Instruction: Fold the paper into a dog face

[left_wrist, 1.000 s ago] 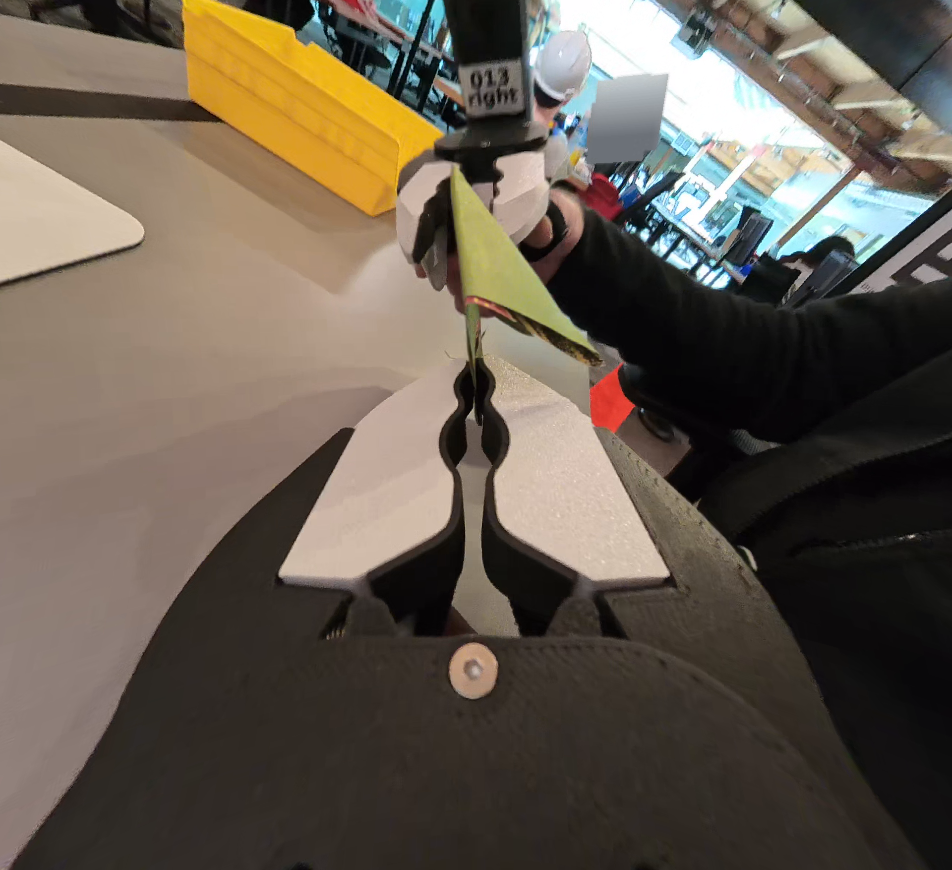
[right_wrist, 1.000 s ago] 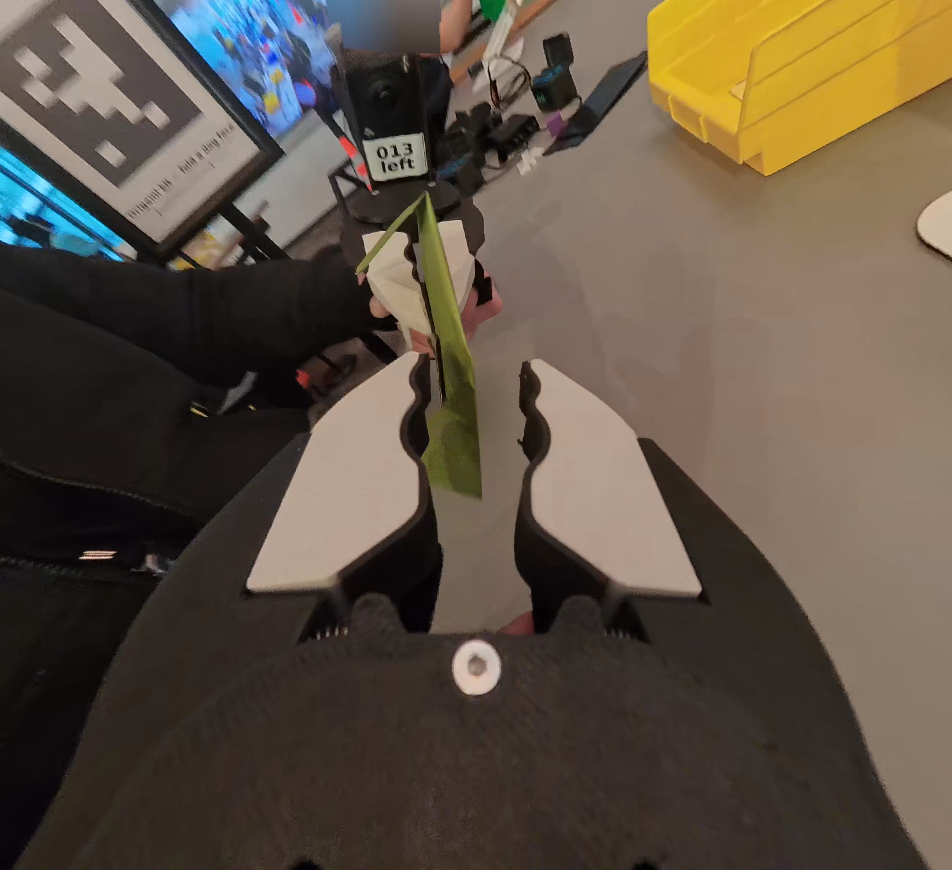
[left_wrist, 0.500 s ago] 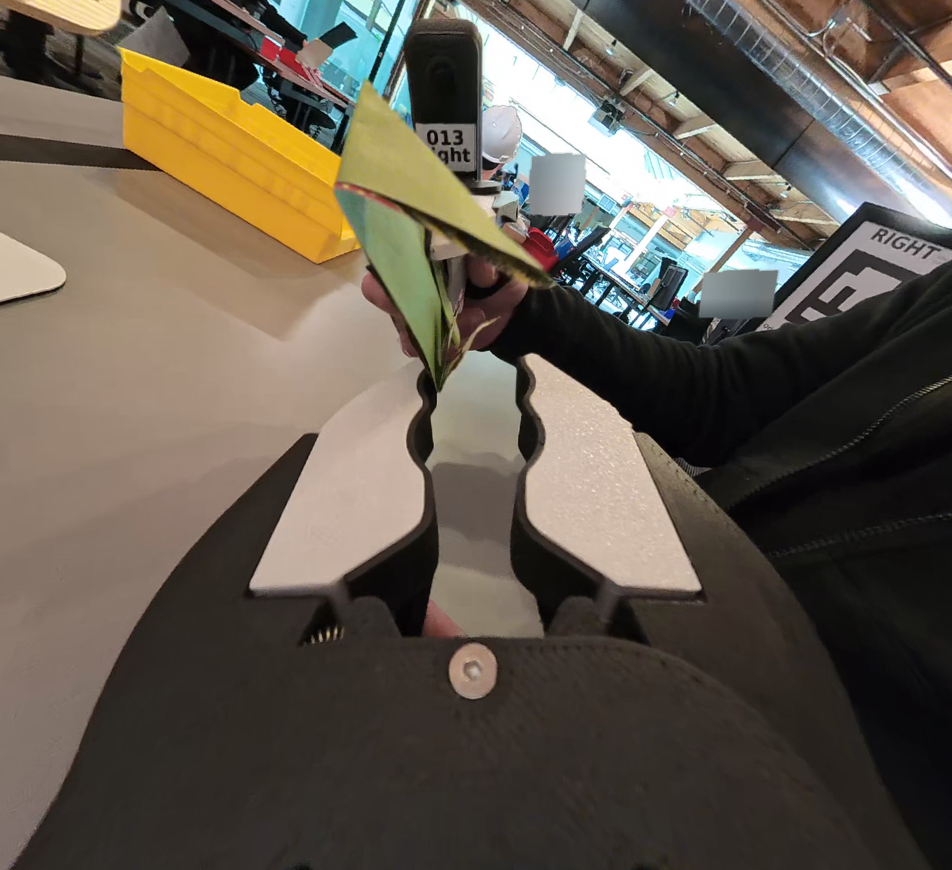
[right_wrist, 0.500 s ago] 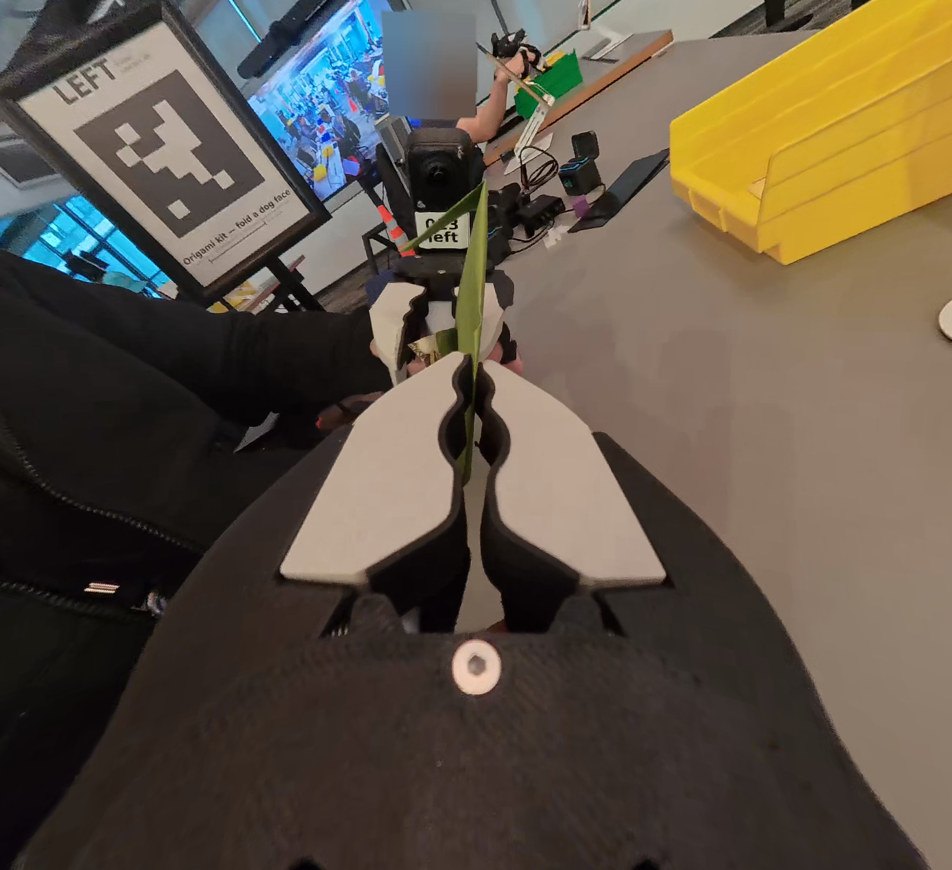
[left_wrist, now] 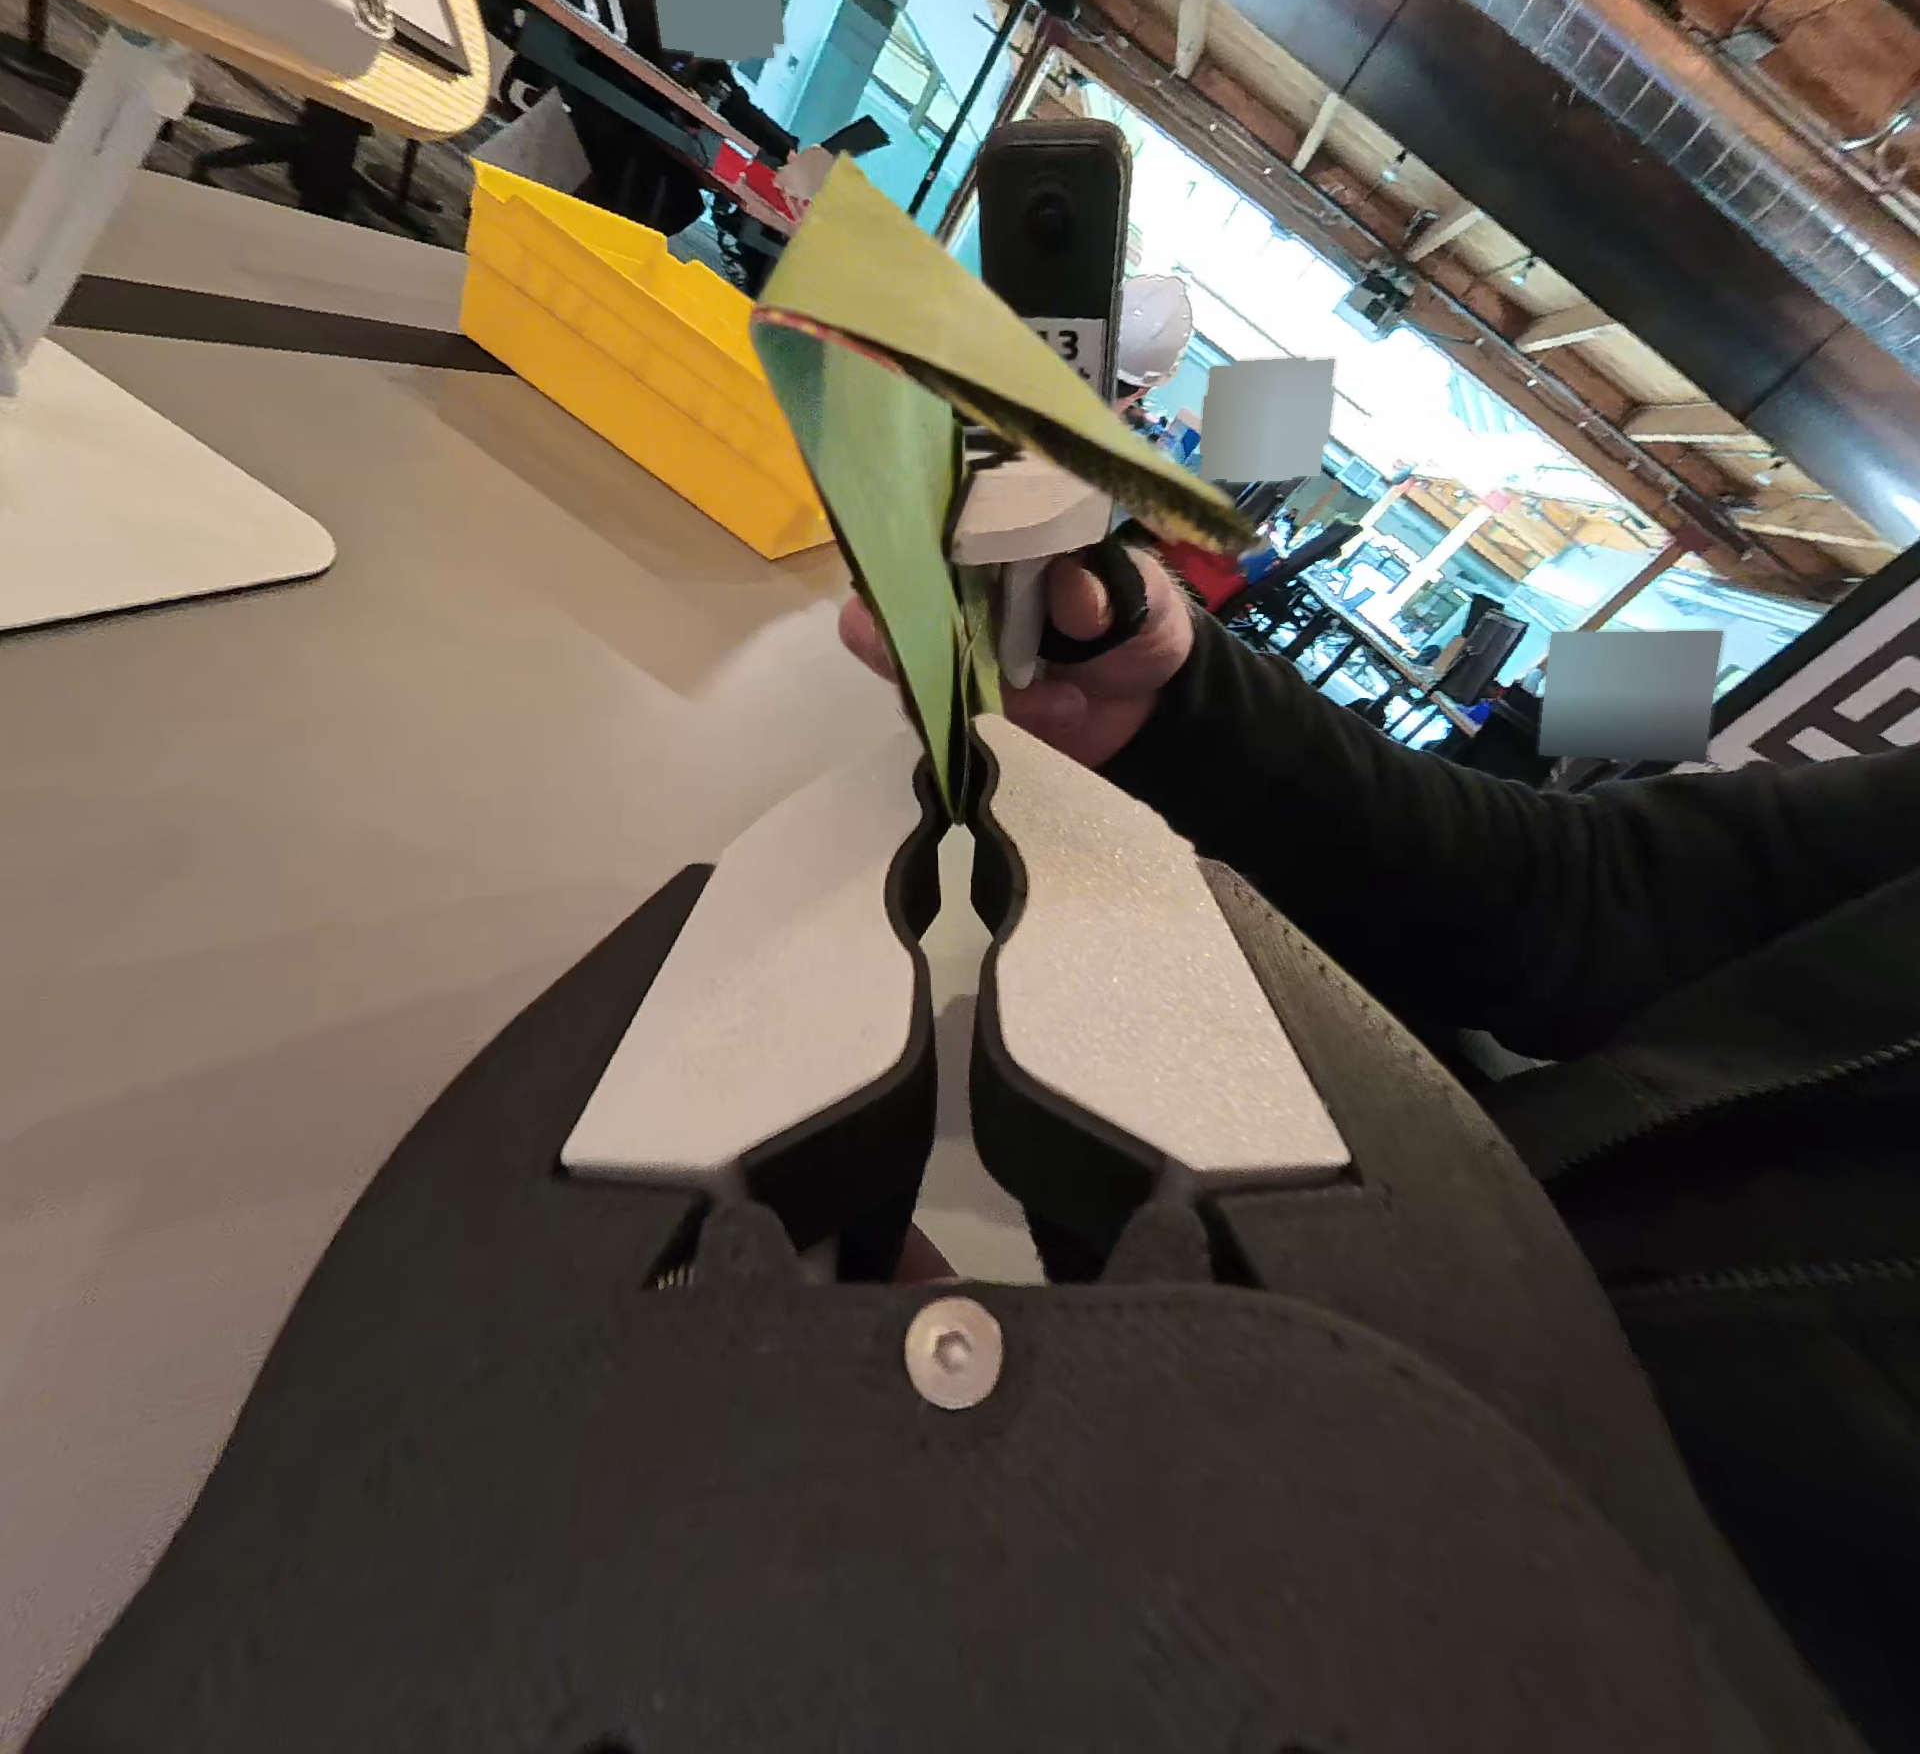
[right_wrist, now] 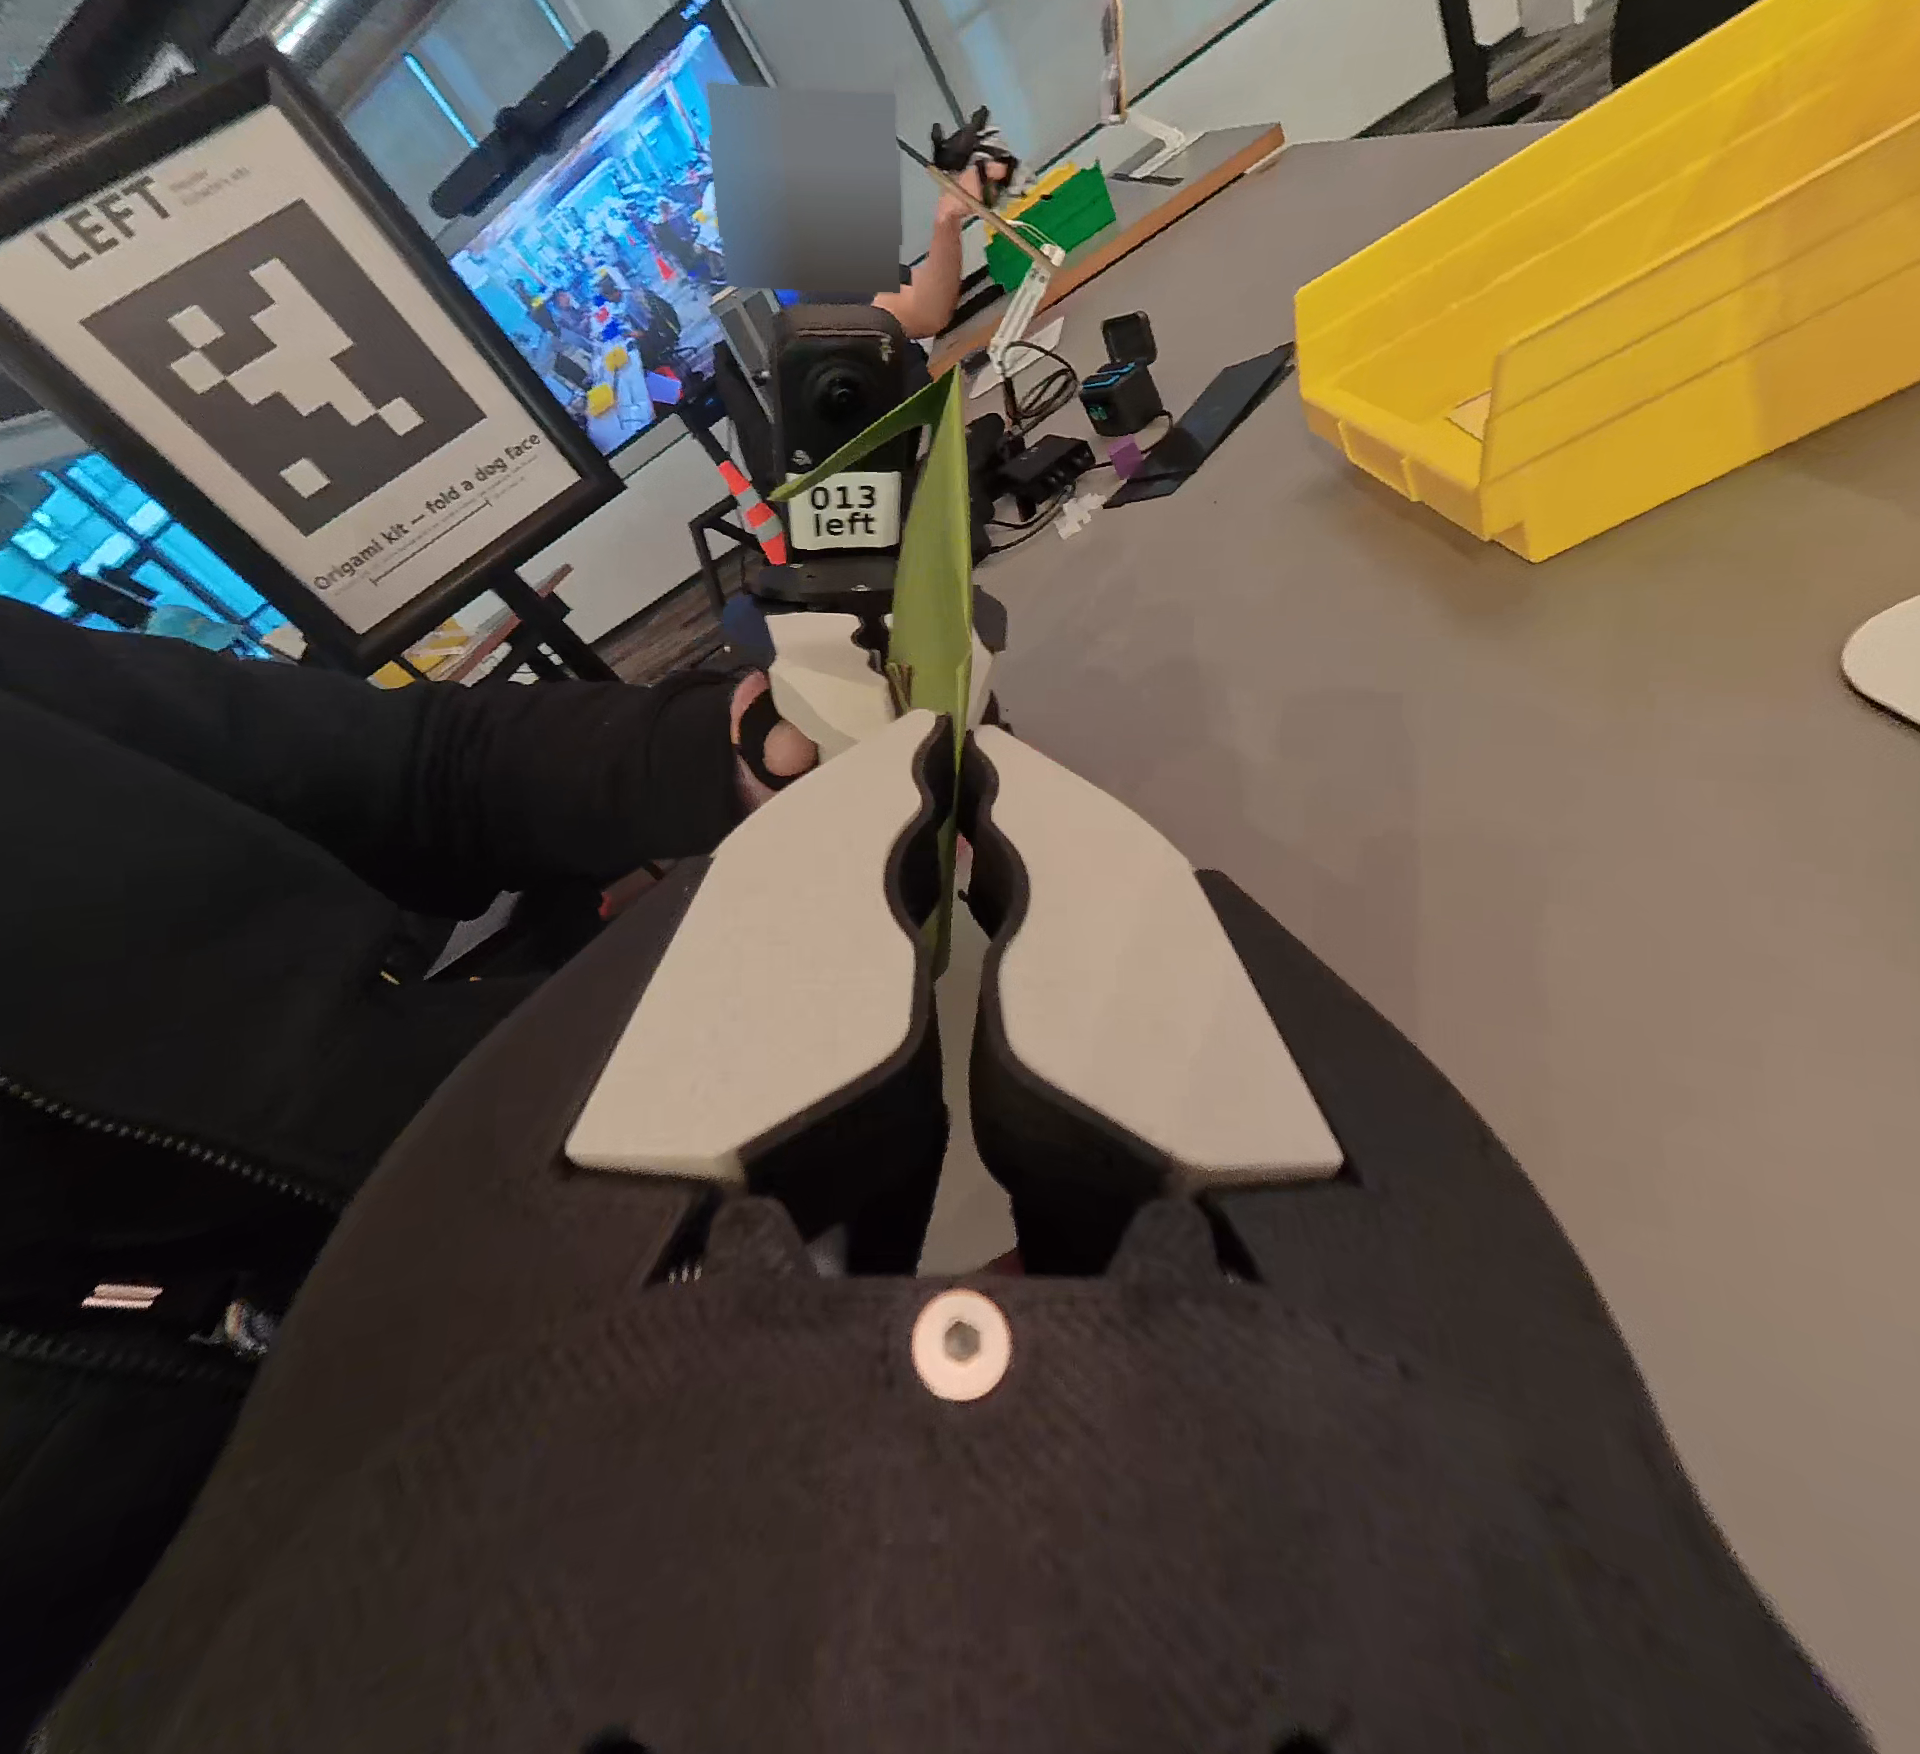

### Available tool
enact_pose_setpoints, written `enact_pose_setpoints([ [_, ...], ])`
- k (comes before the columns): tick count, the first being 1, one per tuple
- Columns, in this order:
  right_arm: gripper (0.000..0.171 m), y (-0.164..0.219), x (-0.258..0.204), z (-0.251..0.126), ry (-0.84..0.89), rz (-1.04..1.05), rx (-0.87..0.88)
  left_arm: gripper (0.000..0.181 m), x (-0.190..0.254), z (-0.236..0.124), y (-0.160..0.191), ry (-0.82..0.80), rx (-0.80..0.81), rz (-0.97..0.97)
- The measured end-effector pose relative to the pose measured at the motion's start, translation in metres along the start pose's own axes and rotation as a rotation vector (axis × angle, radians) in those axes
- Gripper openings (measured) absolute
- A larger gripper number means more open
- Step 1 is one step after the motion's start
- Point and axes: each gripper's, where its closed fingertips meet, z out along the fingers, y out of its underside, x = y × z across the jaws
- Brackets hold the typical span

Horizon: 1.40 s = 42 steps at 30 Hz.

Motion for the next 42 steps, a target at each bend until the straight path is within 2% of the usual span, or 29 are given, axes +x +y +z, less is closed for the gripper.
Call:
enact_pose_setpoints([
  [6,0.011,-0.005,0.003,-0.005,0.005,0.012,0.021,0.000,-0.006,-0.003,0.002,-0.014,-0.010,-0.028],
  [11,0.000,-0.006,0.004,-0.004,0.042,-0.037,0.009,0.000,-0.009,-0.002,0.003,-0.018,-0.003,-0.062],
  [15,0.000,-0.008,0.006,-0.005,0.067,-0.047,0.009,0.001,-0.010,-0.001,0.001,-0.028,0.011,-0.067],
  [17,0.000,-0.011,0.007,-0.009,0.065,-0.045,0.020,0.021,-0.005,0.001,0.004,0.009,-0.016,-0.065],
  [18,0.000,-0.013,0.008,-0.012,0.065,-0.043,0.025,0.022,-0.003,0.000,0.004,0.020,-0.018,-0.056],
  [22,0.000,-0.028,0.009,-0.032,0.072,-0.043,0.072,0.030,-0.012,-0.005,0.000,-0.008,0.000,-0.045],
  [29,0.000,-0.048,0.013,-0.065,0.096,-0.022,0.155,0.020,-0.024,-0.006,0.015,-0.071,-0.082,0.015],
  [35,0.000,-0.058,0.028,-0.102,0.201,-0.045,0.183,0.018,-0.043,-0.010,0.029,-0.213,-0.215,0.171],
  [38,0.000,-0.063,0.039,-0.125,0.254,-0.045,0.220,0.025,-0.055,-0.017,0.028,-0.291,-0.232,0.231],
  [42,0.000,-0.068,0.054,-0.154,0.329,-0.046,0.260,0.017,-0.070,-0.025,0.033,-0.370,-0.274,0.302],
])
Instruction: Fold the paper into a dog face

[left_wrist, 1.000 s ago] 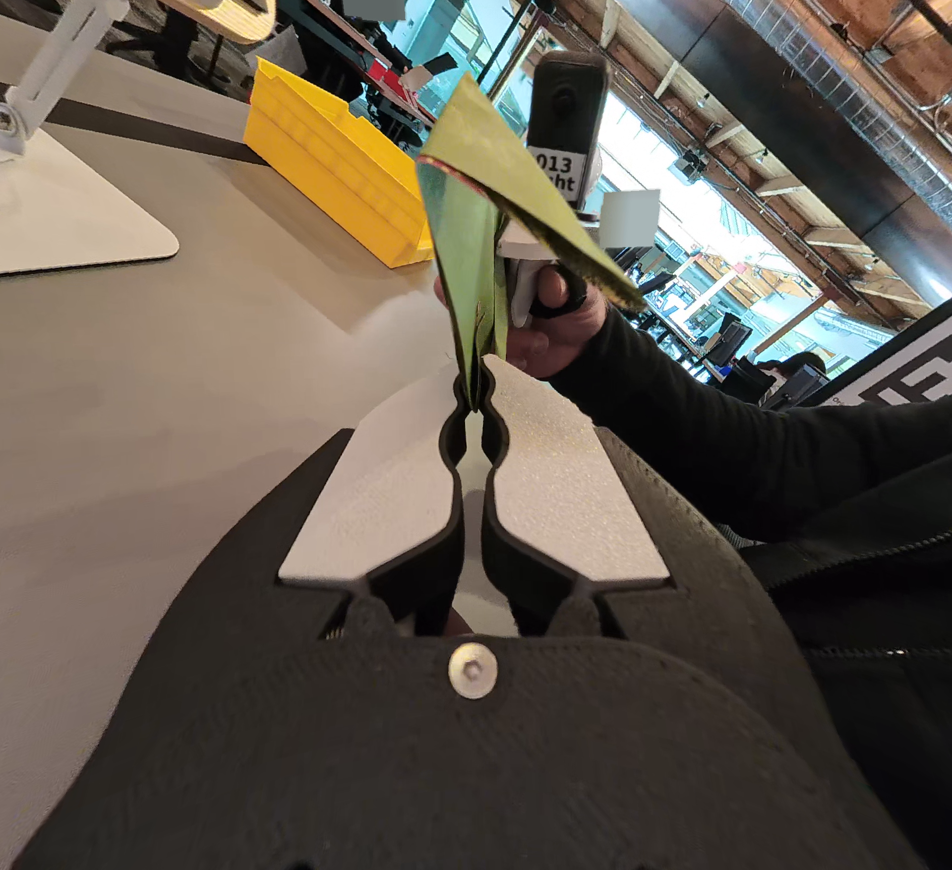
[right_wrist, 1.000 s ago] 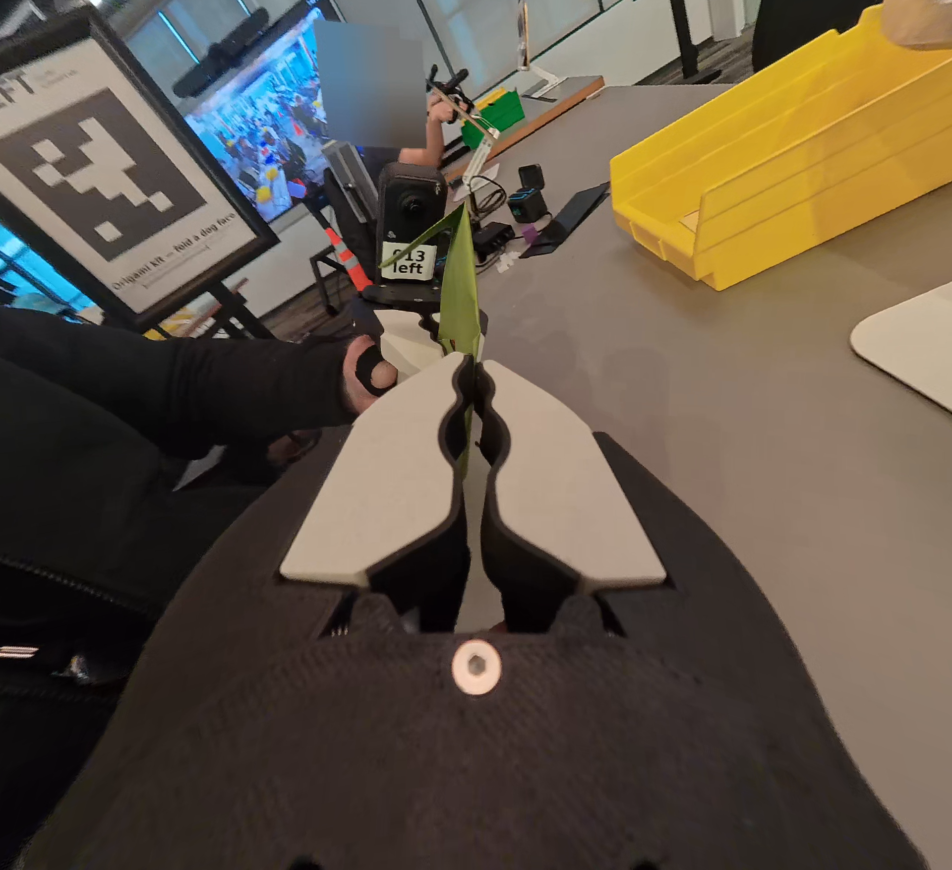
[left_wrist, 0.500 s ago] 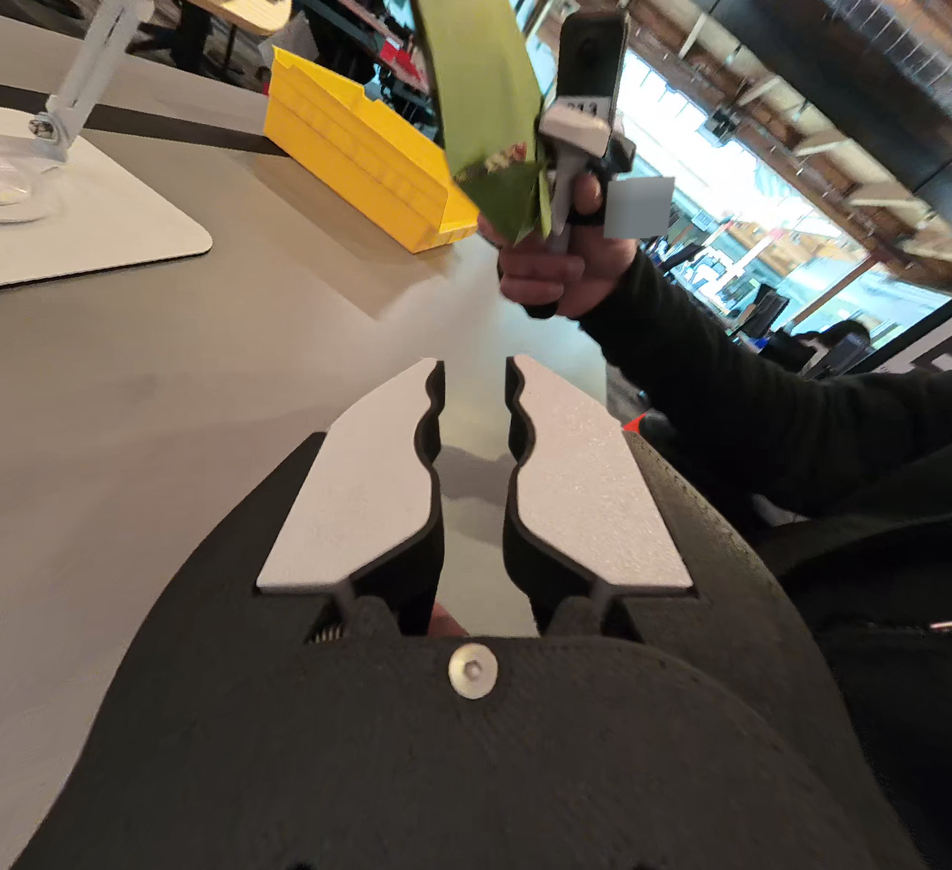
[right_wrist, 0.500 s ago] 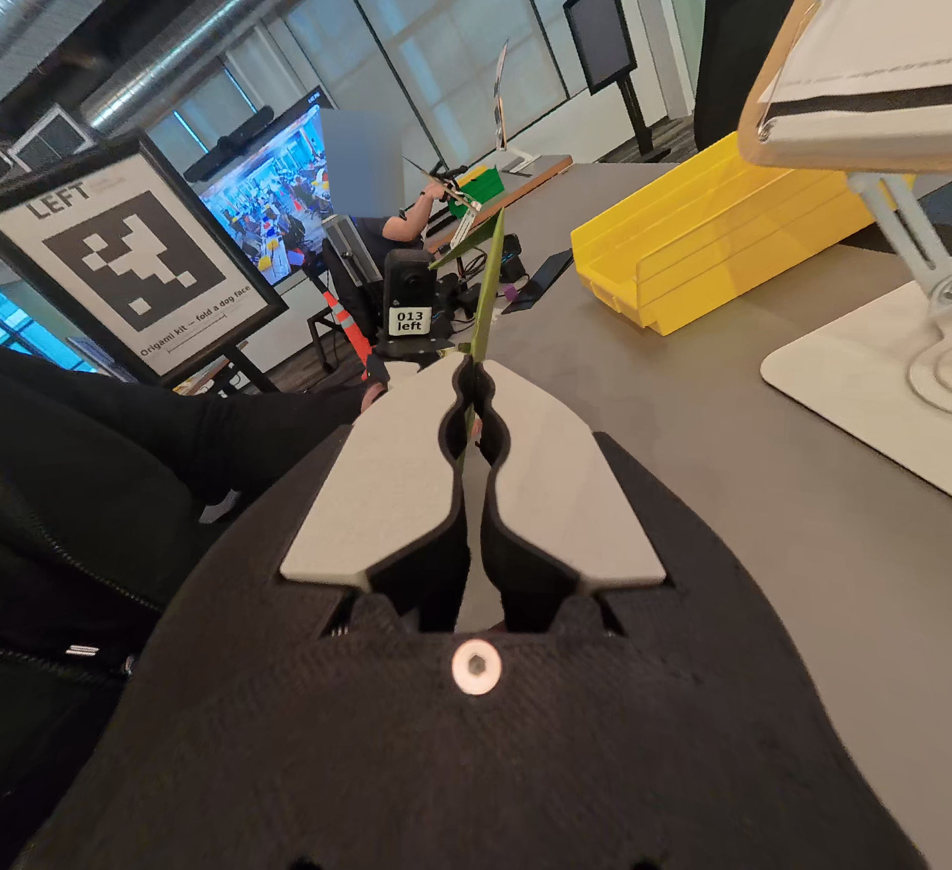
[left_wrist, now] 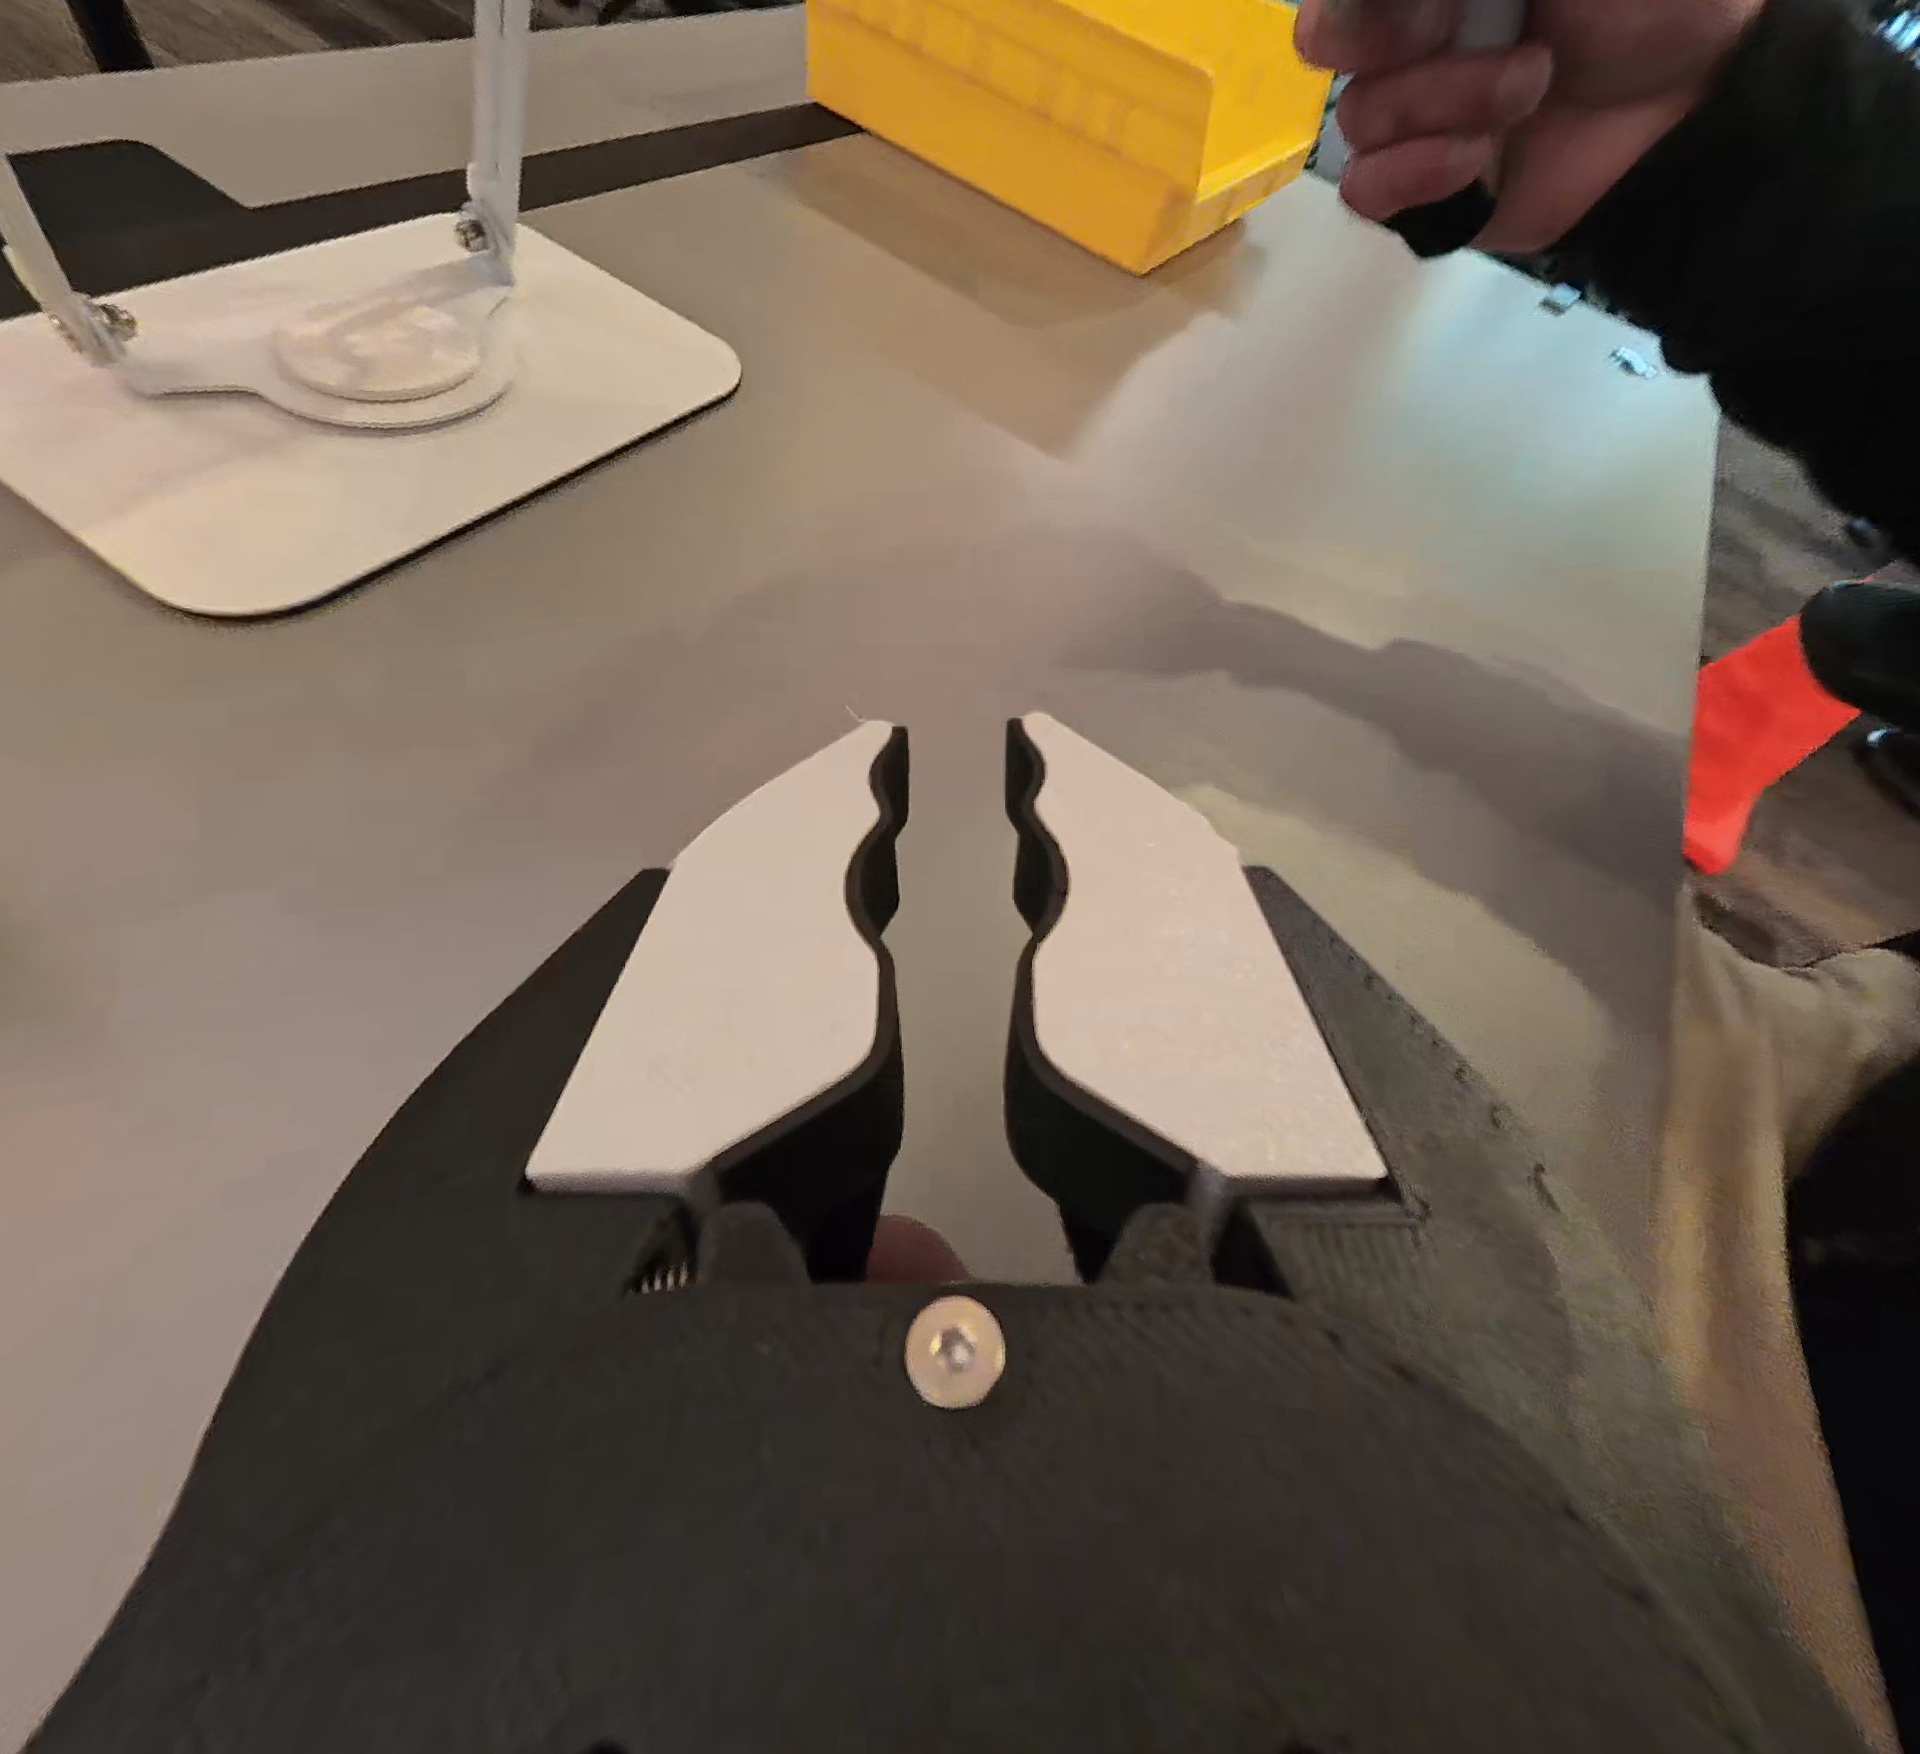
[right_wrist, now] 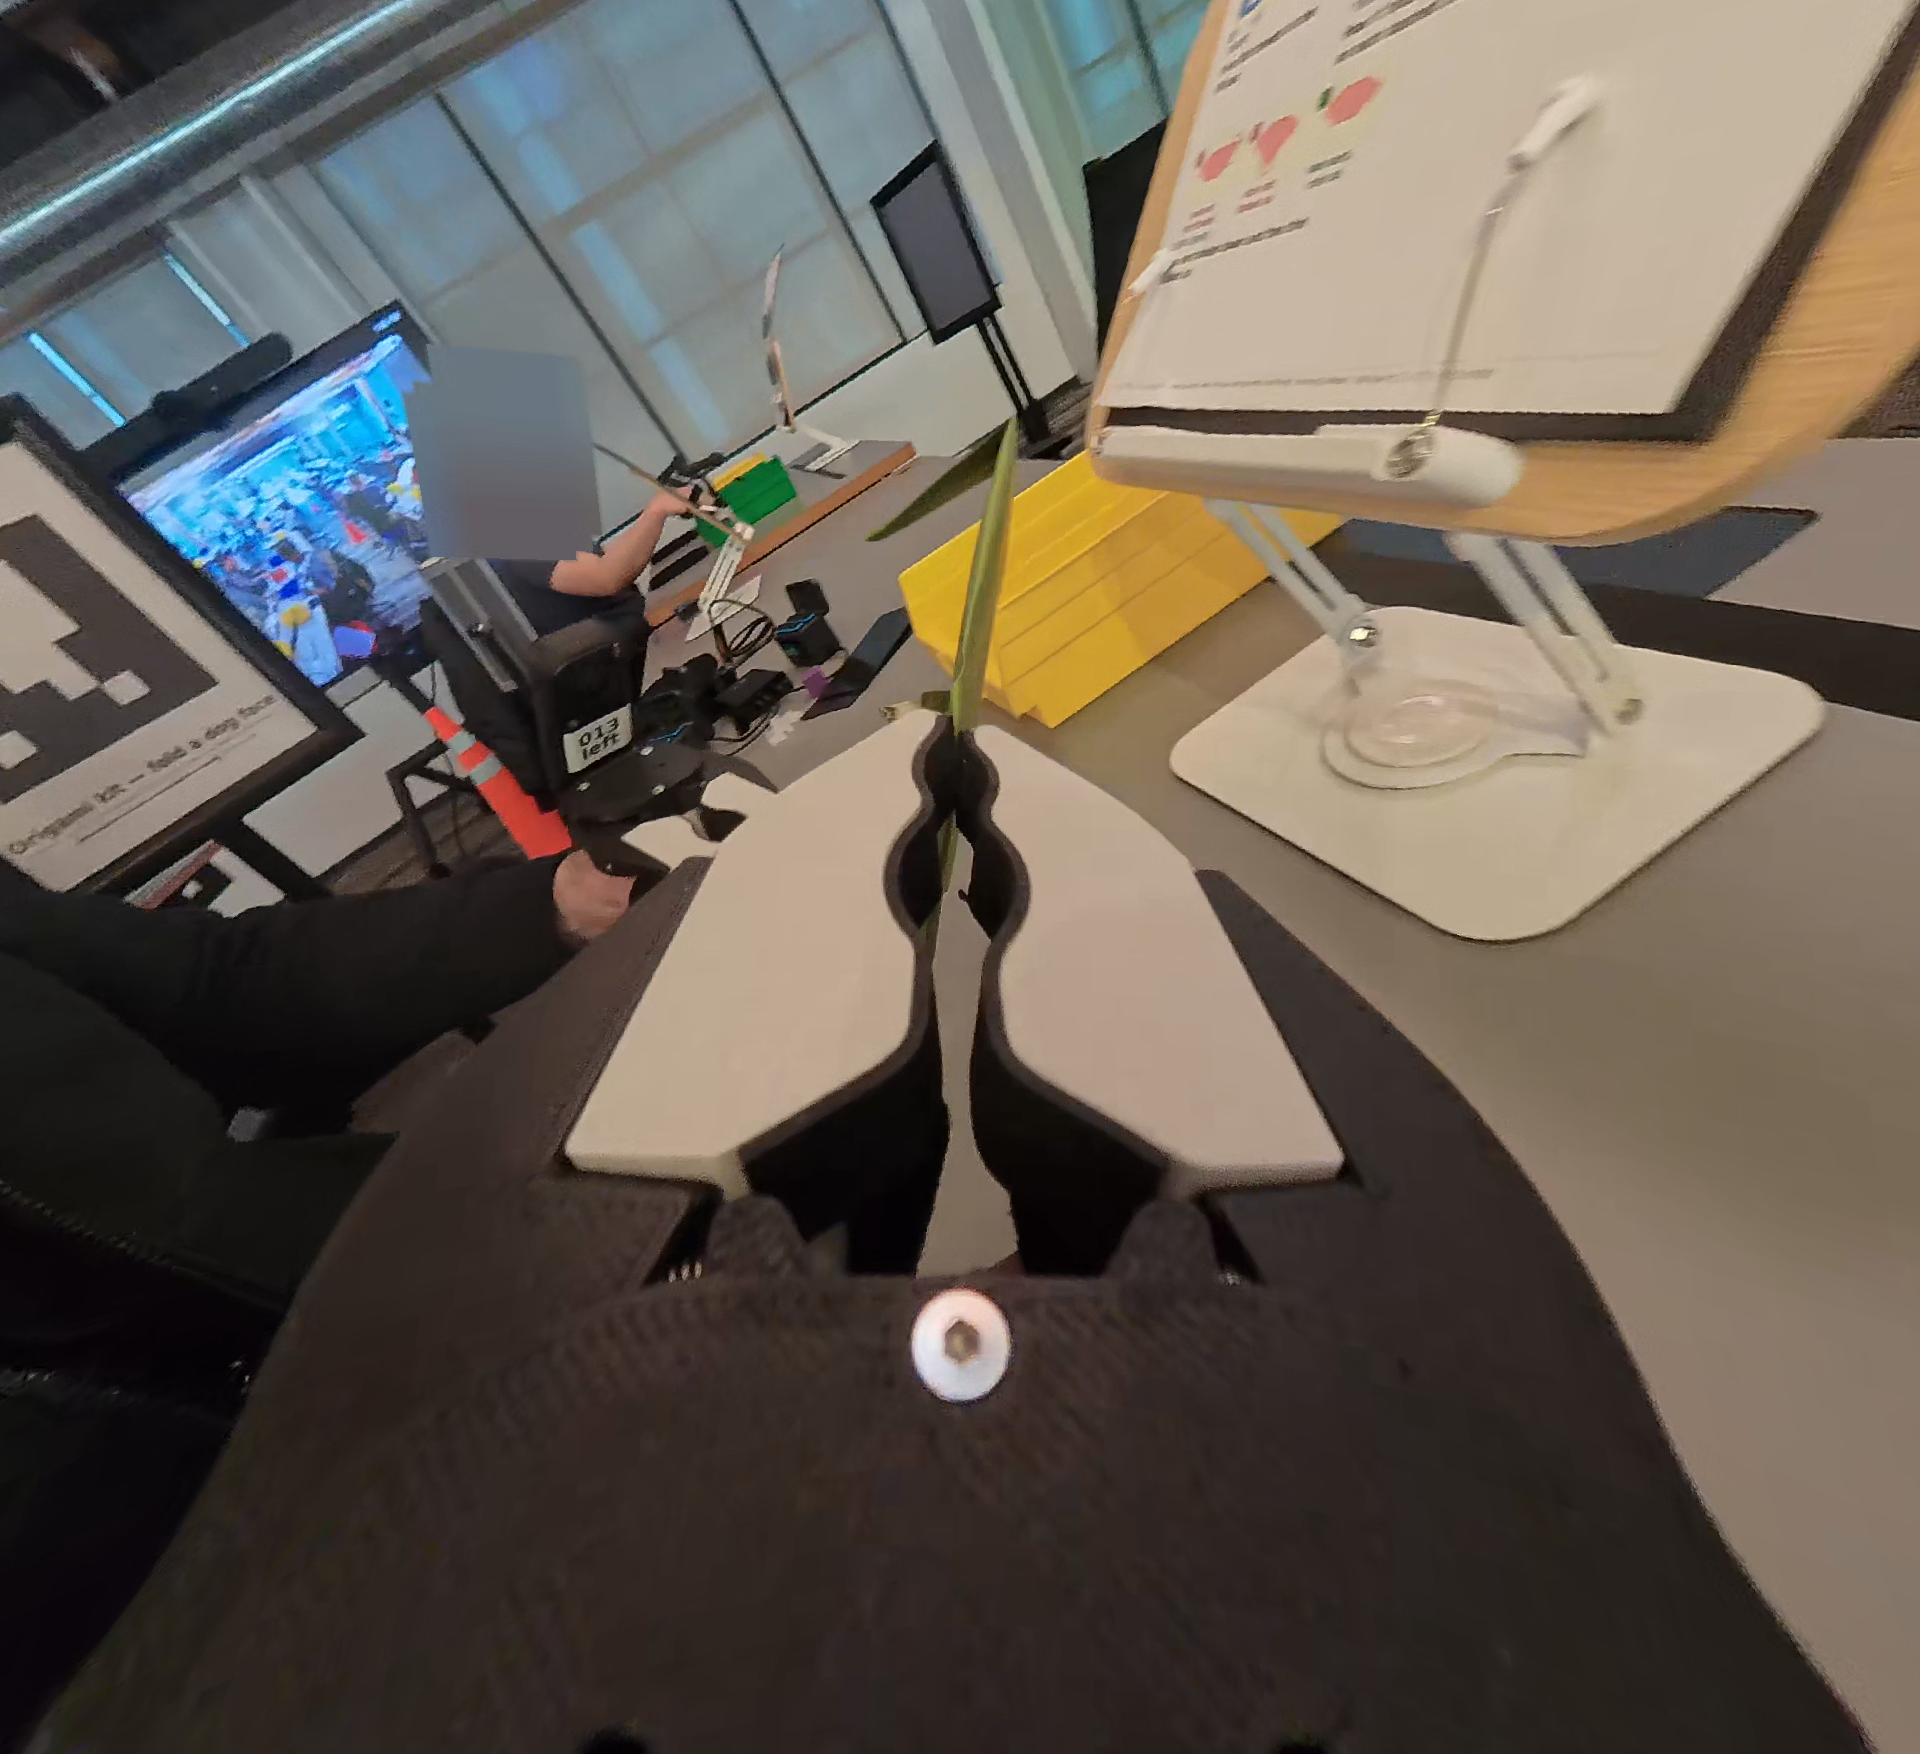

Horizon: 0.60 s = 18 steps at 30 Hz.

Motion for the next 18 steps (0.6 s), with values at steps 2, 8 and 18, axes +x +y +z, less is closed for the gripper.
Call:
enact_pose_setpoints([
  [2,0.000,-0.004,0.008,-0.008,0.017,0.004,0.013,0.018,-0.004,-0.001,0.003,-0.023,-0.021,0.014],
  [8,0.000,-0.019,0.030,-0.032,0.082,0.017,0.075,0.027,-0.020,-0.005,0.006,-0.082,-0.023,-0.016],
  [18,0.000,-0.058,0.079,-0.092,0.260,-0.036,0.130,0.002,-0.038,-0.005,0.025,-0.142,-0.080,-0.042],
])
